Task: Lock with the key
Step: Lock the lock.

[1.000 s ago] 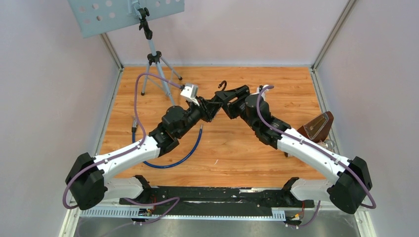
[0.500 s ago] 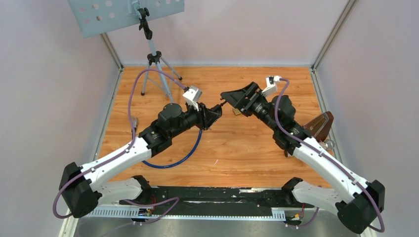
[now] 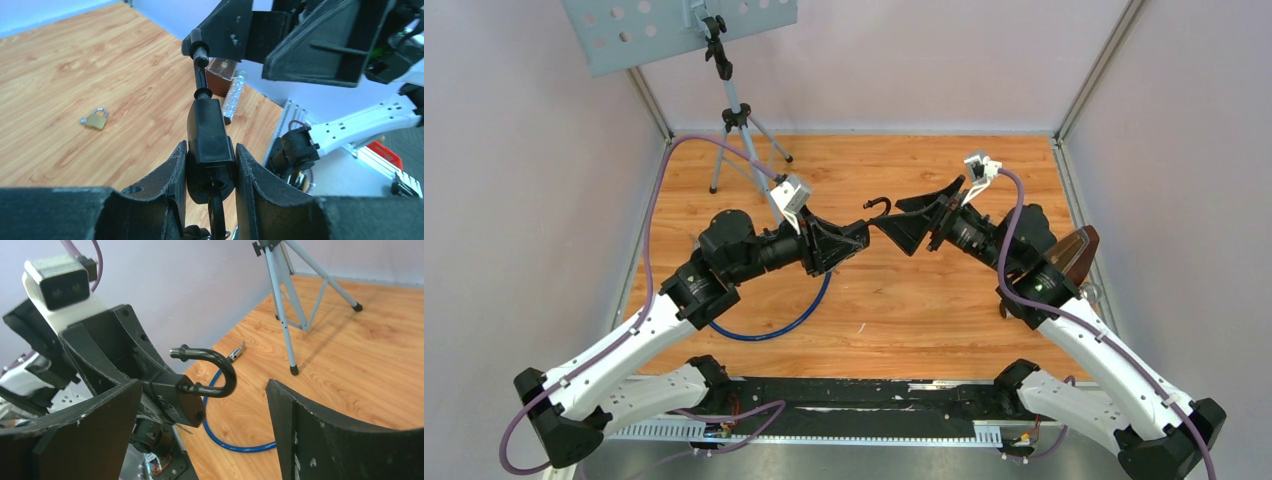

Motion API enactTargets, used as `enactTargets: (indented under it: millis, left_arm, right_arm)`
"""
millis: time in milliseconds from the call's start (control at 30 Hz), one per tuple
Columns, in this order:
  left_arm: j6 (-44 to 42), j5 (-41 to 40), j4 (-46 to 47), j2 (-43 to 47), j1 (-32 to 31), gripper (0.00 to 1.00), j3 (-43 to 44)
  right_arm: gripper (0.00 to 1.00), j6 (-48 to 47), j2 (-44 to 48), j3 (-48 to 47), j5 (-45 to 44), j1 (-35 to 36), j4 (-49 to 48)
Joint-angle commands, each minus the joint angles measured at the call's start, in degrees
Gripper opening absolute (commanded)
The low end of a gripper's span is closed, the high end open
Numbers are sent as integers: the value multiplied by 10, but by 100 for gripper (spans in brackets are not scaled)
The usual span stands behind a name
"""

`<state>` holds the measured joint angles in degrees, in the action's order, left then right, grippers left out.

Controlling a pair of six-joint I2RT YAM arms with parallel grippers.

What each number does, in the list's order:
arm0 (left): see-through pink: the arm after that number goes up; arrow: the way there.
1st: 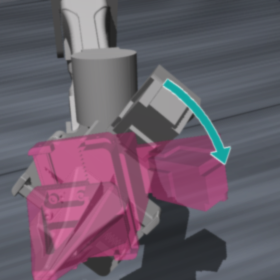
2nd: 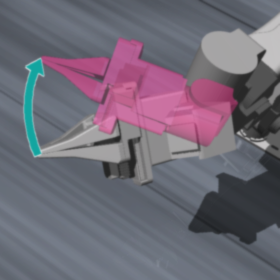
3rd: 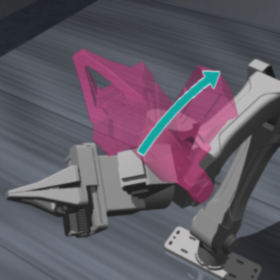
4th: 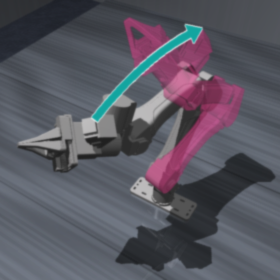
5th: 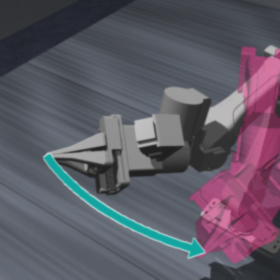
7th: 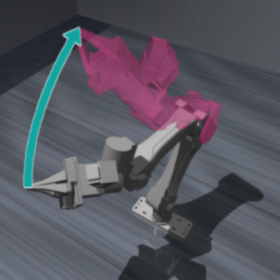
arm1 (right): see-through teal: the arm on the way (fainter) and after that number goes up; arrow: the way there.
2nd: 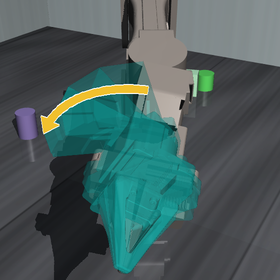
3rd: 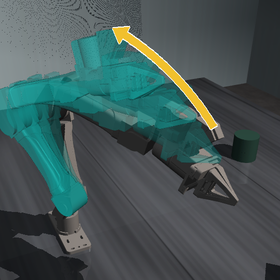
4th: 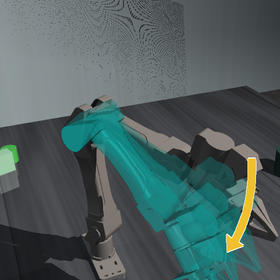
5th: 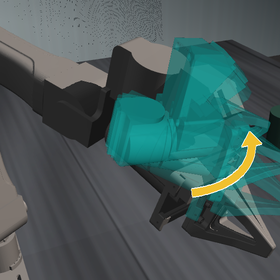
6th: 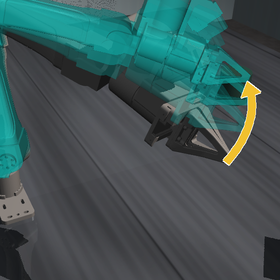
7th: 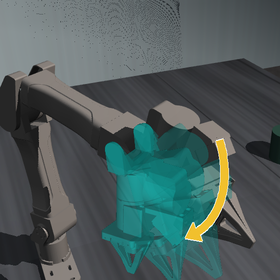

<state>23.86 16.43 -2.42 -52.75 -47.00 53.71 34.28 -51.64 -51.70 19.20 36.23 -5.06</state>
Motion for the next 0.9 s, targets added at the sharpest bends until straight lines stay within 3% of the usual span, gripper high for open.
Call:
enactTargets:
  millis: [0, 167, 333, 433, 500, 600, 667, 700, 733, 833, 867]
  left_arm:
    - [-15, 49, 35, 25, 0, 0, 49]
    - [-34, 80, 8, 26, 0, 0, 62]
    - [-54, 137, -7, 22, 2, 0, 78]
    - [-52, 156, -5, 19, 5, 0, 83]
    - [-45, 163, 2, 19, 7, 0, 84]
    - [-28, 175, 19, 19, 9, 0, 83]
    - [-16, 177, 42, 19, 9, 12, 83]
    - [-11, 176, 47, 18, 9, 25, 83]
    - [-2, 175, 60, 17, 9, 29, 83]
    - [25, 174, 103, 17, 9, 60, 68]
    - [39, 175, 134, 19, 9, 64, 63]
  right_arm:
    - [95, -98, 10, -16, 46, 1, -20]
    - [81, -102, -19, -42, 131, 1, -27]
    - [52, -74, -33, -48, 182, 0, -68]
    - [18, -61, -34, -50, 201, 0, -90]
    - [1, -56, -35, -58, 211, 1, -92]
    - [0, -49, -32, -63, 211, 0, -102]
    - [0, -34, -26, -58, 201, 1, -128]
    - [0, -26, -22, -53, 195, 1, -147]
    - [0, -17, -19, -48, 189, 1, -166]
    - [0, 4, -15, -31, 183, 1, -229]
    - [0, 9, -15, -28, 183, 1, -244]
